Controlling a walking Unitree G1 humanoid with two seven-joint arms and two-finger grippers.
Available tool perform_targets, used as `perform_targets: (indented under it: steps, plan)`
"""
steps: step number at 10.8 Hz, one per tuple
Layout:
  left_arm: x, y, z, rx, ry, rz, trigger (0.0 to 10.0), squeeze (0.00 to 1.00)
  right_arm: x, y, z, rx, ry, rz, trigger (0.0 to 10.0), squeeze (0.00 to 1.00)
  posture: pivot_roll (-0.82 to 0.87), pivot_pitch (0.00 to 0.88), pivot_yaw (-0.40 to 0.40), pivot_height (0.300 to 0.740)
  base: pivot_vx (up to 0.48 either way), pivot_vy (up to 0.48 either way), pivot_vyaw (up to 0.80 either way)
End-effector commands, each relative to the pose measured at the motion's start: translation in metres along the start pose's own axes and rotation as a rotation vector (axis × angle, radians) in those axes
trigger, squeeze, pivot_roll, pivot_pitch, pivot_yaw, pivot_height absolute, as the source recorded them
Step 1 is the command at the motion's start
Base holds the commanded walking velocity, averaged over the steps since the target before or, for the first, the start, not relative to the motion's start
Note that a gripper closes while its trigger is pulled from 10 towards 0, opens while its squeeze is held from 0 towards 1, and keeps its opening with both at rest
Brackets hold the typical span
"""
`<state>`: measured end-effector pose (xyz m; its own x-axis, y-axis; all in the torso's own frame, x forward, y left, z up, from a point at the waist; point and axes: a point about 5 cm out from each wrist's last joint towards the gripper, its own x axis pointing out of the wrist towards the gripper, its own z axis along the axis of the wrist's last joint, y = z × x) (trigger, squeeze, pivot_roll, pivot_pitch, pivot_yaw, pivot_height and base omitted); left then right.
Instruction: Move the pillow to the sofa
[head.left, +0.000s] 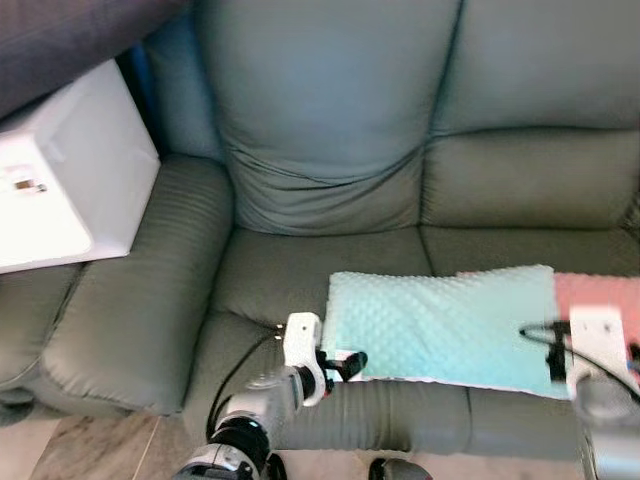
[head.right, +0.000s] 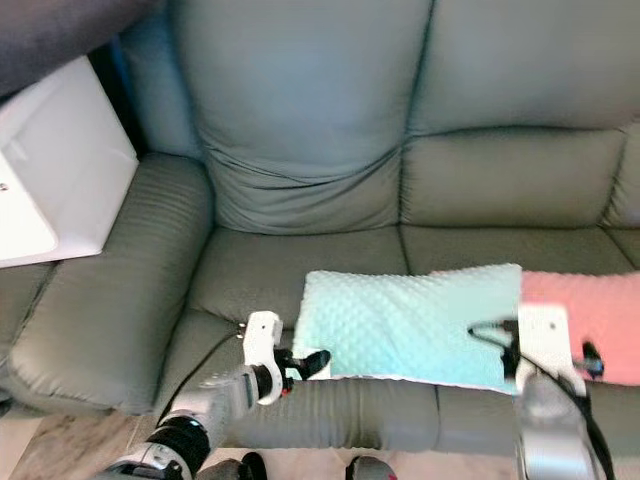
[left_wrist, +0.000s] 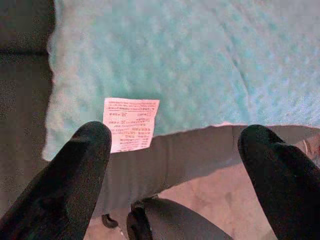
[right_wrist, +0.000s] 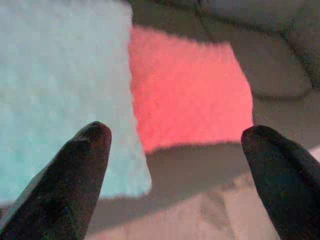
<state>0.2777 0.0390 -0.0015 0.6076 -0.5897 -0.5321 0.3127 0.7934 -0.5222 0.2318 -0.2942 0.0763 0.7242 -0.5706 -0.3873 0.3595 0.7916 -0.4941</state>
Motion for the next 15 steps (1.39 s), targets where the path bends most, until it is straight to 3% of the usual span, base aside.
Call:
perform_targets:
  steps: [1, 2, 4, 6, 8, 10, 12, 13, 14, 15]
  plan:
    - [0.001, 0.000, -0.002, 0.008, 0.013, 0.024, 10.0, 0.00, -0.001, -0.006, -0.007, 0.009, 0.033, -0.025, 10.0, 0.00, -0.30, 0.263, 0.054, 0.740, 0.000, 0.000, 0.00]
    - [0.004, -0.006, -0.001, 0.018, 0.014, 0.019, 10.0, 0.00, 0.004, -0.021, -0.015, -0.024, 0.055, -0.094, 10.0, 0.00, -0.30, 0.282, 0.052, 0.740, 0.000, 0.000, 0.00]
    - [0.007, -0.011, 0.001, 0.021, 0.008, 0.008, 10.0, 0.00, 0.016, -0.027, -0.026, 0.030, 0.100, -0.082, 10.0, 0.00, -0.27, 0.313, 0.057, 0.740, 0.000, 0.000, 0.00]
    - [0.002, 0.001, -0.013, 0.008, 0.050, 0.050, 10.0, 0.00, 0.032, -0.035, -0.029, -0.013, 0.107, -0.125, 10.0, 0.00, -0.25, 0.341, 0.065, 0.740, 0.000, 0.000, 0.00]
    - [0.003, -0.001, -0.012, -0.008, 0.033, 0.069, 10.0, 0.00, 0.035, -0.036, -0.026, -0.085, 0.063, -0.145, 10.0, 0.00, -0.24, 0.357, 0.060, 0.740, 0.000, 0.000, 0.00]
    - [0.009, -0.011, 0.002, -0.042, -0.063, 0.111, 10.0, 0.00, 0.044, -0.027, -0.024, -0.057, 0.008, -0.123, 10.0, 0.00, -0.24, 0.369, 0.059, 0.740, 0.000, 0.000, 0.00]
    - [0.008, -0.010, 0.019, 0.023, -0.198, 0.215, 10.0, 0.00, 0.049, -0.023, -0.016, -0.042, -0.010, -0.139, 10.0, 0.00, -0.23, 0.372, 0.062, 0.740, 0.000, 0.000, 0.00]
    - [0.009, -0.014, 0.025, 0.013, -0.250, 0.211, 10.0, 0.00, 0.050, -0.019, -0.006, 0.031, -0.044, -0.141, 10.0, 0.00, -0.24, 0.371, 0.061, 0.740, 0.000, 0.000, 0.00]
    - [0.010, -0.017, 0.027, -0.025, -0.270, 0.208, 10.0, 0.00, 0.048, -0.006, 0.006, 0.133, -0.093, -0.069, 10.0, 0.00, -0.24, 0.370, 0.060, 0.740, 0.000, 0.000, 0.00]
    - [0.016, -0.033, 0.019, -0.059, -0.222, 0.129, 10.0, 0.00, 0.042, 0.013, 0.015, 0.126, -0.100, 0.001, 10.0, 0.00, -0.24, 0.368, 0.060, 0.740, 0.000, 0.000, 0.00]
